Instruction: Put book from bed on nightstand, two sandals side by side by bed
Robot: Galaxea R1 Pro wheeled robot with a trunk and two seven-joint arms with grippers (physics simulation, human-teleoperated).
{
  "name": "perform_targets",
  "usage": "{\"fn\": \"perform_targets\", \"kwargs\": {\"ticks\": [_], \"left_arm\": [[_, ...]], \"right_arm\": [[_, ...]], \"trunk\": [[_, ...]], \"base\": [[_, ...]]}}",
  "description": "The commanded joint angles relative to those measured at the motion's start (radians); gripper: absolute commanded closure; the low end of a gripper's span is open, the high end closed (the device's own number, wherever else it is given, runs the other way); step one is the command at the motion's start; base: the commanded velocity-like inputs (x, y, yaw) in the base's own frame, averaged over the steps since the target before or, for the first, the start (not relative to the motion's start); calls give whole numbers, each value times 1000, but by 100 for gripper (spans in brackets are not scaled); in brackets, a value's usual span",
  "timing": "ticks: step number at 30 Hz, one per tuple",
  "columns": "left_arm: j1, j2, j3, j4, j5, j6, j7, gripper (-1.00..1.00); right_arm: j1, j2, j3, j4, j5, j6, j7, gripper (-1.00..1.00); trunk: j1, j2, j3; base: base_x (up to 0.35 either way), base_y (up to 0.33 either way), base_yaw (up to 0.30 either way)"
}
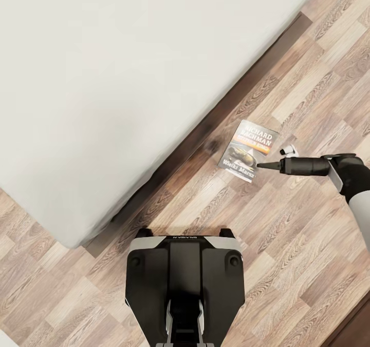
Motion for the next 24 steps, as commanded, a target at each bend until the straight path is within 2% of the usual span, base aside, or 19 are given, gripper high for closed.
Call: {"fn": "perform_targets", "kwargs": {"ticks": [1,7,8,21,24], "left_arm": [[0,0,-7,-1,-1,-1,-2,-100],[1,0,-8,-2,-2,0,-1,-100],[2,0,-8,-2,-2,0,-1,-100],[3,0,-8,-2,-3,1,0,-100],[2,0,-8,-3,-3,1,0,-100]], "right_arm": [[5,-7,5,-6,-8,16,1,100],[39,-42,2,-26,-9,53,1,100],[48,-166,1,-27,-9,57,1,100],[53,-279,1,-28,-15,61,1,100],[53,-292,3,-28,-16,61,1,100]], "trunk": [[1,-2,-1],[1,-2,-1],[1,-2,-1],[1,-2,-1],[1,-2,-1]], "base": [[0,0,0],[0,0,0],[0,0,0],[0,0,0],[0,0,0]]}}
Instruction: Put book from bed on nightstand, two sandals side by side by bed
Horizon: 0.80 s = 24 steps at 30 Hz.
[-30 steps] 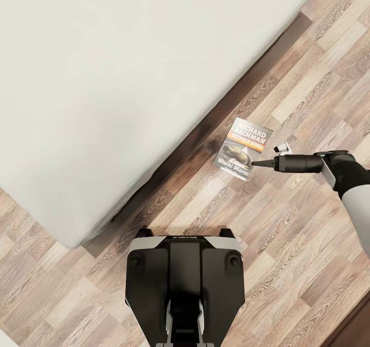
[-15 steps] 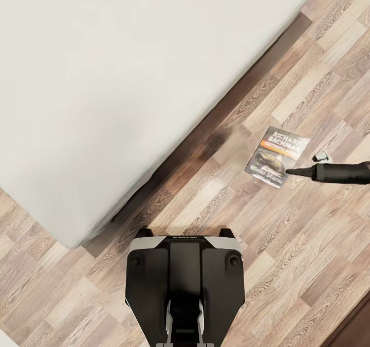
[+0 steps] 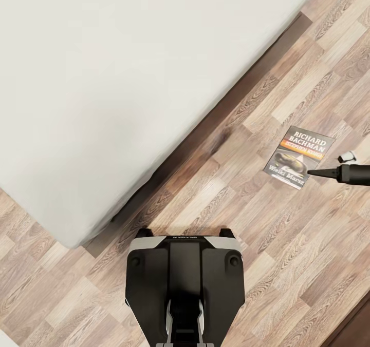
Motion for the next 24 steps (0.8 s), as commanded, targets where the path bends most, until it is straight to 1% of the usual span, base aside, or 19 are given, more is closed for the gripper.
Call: {"fn": "perform_targets", "kwargs": {"ticks": [1,6,15,17,19,24], "left_arm": [[0,1,-7,-1,-1,-1,-2,-100],[1,1,-7,-1,-1,0,-2,-100],[1,1,-7,-1,0,-1,-2,-100],[1,1,-7,-1,1,-1,-2,-100],[1,1,-7,-1,1,-1,-2,-100],[1,1,-7,-1,1,-2,-2,-100]], "right_arm": [[-1,-5,8,0,-8,10,1,100],[0,-18,9,0,-8,10,1,100],[0,-26,10,2,-7,9,1,100],[1,-34,10,4,-8,8,1,100],[1,-37,10,4,-9,8,1,100],[1,-45,11,5,-10,7,1,100]], "trunk": [[1,-2,-1],[1,-2,-1],[1,-2,-1],[1,-2,-1],[1,-2,-1],[1,-2,-1]], "base": [[0,0,0],[0,0,0],[0,0,0],[-3,0,0],[-13,0,0],[-81,0,0]]}}
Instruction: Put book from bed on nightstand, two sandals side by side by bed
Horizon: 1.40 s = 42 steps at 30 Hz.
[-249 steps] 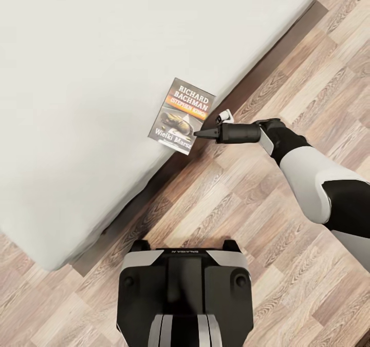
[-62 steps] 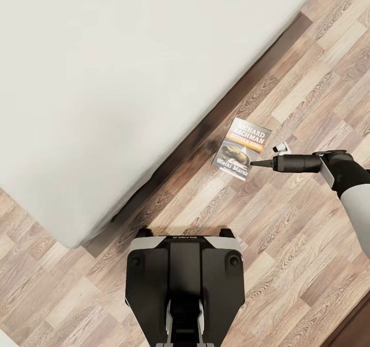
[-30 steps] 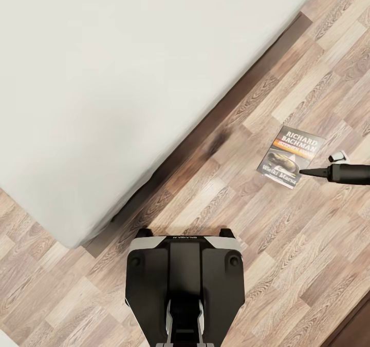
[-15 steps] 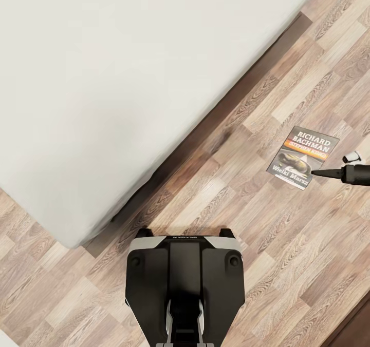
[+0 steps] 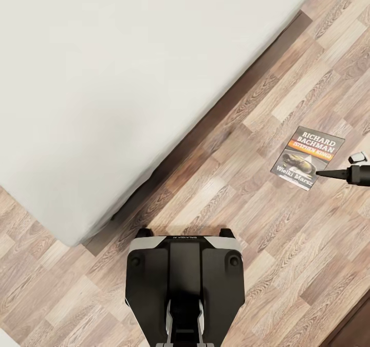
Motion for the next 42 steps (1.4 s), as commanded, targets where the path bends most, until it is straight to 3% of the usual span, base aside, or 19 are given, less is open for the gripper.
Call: {"fn": "perform_targets", "kwargs": {"ticks": [1,19,42], "left_arm": [[0,1,-7,-1,-1,-1,-2,-100],[0,1,-7,-1,-2,0,-2,-100],[0,1,-7,-1,-2,1,-2,-100]], "right_arm": [[-1,-2,8,0,-8,10,1,100],[0,-1,9,3,-7,10,1,100],[1,-4,6,11,-12,8,1,100]], "trunk": [[0,-2,-1],[0,-2,-1],[0,-2,11]], "base": [[-119,0,0],[-172,8,0],[-16,3,0]]}}
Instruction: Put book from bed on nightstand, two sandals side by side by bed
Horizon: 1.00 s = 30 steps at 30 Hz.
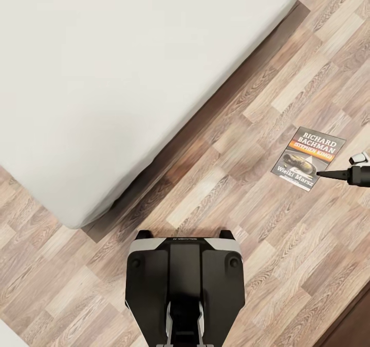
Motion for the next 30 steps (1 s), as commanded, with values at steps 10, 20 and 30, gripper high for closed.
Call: {"fn": "perform_targets", "kwargs": {"ticks": [10,20,30], "left_arm": [[0,1,-7,-1,-1,-1,-2,-100],[0,1,-8,-1,-1,2,-2,-100],[0,1,-8,-1,-1,5,-2,-100]], "right_arm": [[-1,0,8,1,-8,9,1,100],[-1,3,9,1,-8,9,1,100],[-1,2,8,1,-8,7,1,100]], "trunk": [[1,-2,15],[1,-2,30],[1,-2,44]], "base": [[0,0,0],[0,0,0],[0,0,0]]}}
